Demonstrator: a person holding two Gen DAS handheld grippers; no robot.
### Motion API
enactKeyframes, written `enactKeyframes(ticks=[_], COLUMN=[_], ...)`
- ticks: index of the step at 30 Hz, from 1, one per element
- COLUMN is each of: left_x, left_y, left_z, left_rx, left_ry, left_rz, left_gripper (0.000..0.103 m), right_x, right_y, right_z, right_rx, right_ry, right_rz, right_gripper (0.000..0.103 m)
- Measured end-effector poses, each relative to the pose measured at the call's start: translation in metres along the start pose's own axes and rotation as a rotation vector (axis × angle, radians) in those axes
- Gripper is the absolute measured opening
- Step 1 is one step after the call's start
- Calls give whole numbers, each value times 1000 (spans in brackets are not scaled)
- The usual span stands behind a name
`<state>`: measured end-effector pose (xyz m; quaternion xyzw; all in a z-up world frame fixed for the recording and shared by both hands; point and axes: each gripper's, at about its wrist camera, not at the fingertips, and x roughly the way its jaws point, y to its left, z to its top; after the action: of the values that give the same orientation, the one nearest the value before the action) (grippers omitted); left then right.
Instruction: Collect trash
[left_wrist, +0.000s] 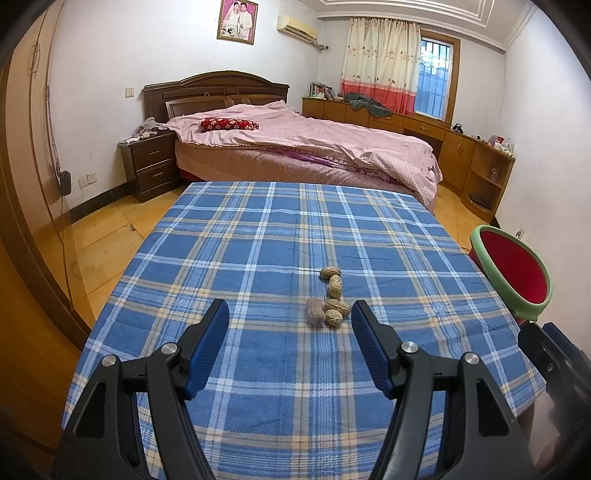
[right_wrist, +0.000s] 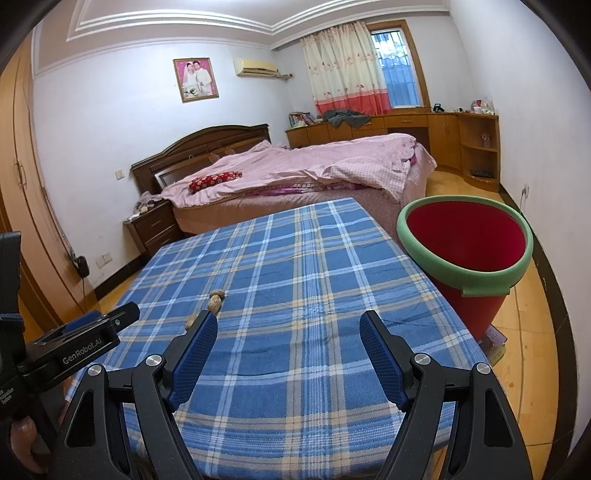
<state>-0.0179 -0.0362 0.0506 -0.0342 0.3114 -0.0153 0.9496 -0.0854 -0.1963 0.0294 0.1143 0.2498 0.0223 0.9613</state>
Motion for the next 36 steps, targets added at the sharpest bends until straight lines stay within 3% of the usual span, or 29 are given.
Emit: enactKeyframes(ticks=[36], left_x=[-7], left_y=[0], left_z=[-2], left_rx=[11], left_ry=[-32], left_rz=[0], left_gripper=[68], right_x=[-7], right_y=[1], right_z=[-3], right_rx=[4], right_ry=[-7], right_rz=[6], right_gripper=[80])
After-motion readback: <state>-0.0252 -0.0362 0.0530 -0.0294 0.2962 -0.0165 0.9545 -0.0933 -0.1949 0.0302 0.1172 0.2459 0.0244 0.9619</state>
